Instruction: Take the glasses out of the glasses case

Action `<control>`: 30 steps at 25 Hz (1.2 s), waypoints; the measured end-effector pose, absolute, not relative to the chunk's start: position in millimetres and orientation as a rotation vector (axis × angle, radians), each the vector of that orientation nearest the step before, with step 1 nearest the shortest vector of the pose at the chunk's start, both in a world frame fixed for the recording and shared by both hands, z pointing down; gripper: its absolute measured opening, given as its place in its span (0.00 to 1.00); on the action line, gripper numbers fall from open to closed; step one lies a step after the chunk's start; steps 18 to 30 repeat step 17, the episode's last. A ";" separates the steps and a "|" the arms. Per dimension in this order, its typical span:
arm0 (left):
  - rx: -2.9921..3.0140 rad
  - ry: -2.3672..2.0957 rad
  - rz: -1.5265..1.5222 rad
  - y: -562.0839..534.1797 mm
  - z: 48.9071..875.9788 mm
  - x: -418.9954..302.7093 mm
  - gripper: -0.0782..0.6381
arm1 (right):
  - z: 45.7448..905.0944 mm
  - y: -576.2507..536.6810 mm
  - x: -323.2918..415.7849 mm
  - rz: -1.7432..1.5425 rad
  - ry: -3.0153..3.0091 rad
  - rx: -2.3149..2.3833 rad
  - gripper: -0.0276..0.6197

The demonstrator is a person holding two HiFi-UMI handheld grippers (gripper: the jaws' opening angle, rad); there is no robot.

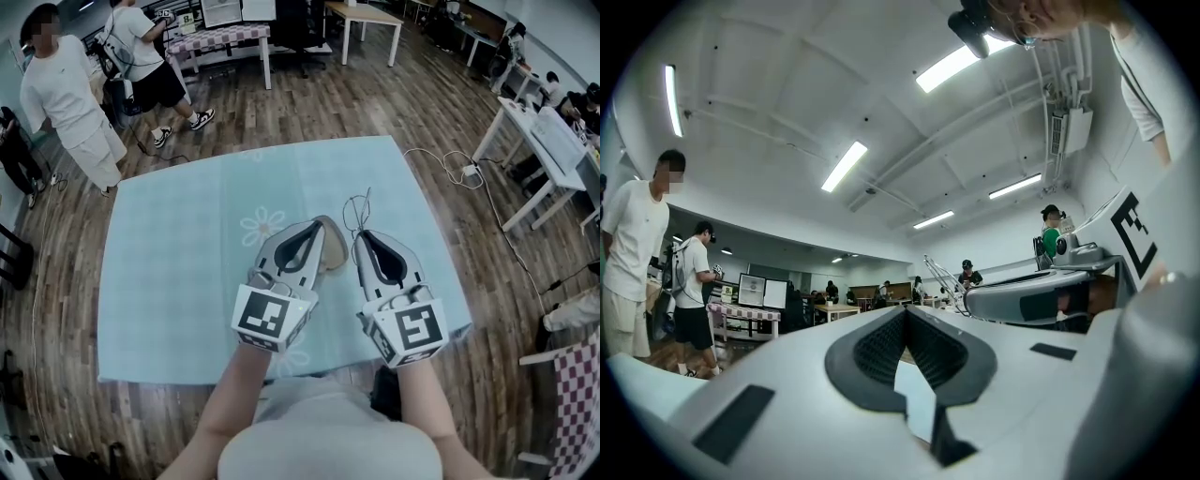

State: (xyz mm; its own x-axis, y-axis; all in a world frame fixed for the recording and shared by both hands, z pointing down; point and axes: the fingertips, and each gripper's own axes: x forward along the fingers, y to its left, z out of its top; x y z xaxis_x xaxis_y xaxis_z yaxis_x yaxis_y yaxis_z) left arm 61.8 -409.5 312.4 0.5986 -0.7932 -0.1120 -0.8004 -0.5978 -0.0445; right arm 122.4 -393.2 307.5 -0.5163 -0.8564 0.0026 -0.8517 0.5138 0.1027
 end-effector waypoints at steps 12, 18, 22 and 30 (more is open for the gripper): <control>-2.719 1.358 0.104 -405.7 310.9 64.5 0.12 | 307.0 -387.1 124.9 -0.140 -2.688 1.528 0.08; -2.707 1.347 0.132 -405.8 306.2 68.3 0.12 | 306.5 -388.9 128.5 -0.139 -2.682 1.526 0.08; -2.707 1.347 0.132 -405.8 306.2 68.3 0.12 | 306.5 -388.9 128.5 -0.139 -2.682 1.526 0.08; -2.707 1.347 0.132 -405.8 306.2 68.3 0.12 | 306.5 -388.9 128.5 -0.139 -2.682 1.526 0.08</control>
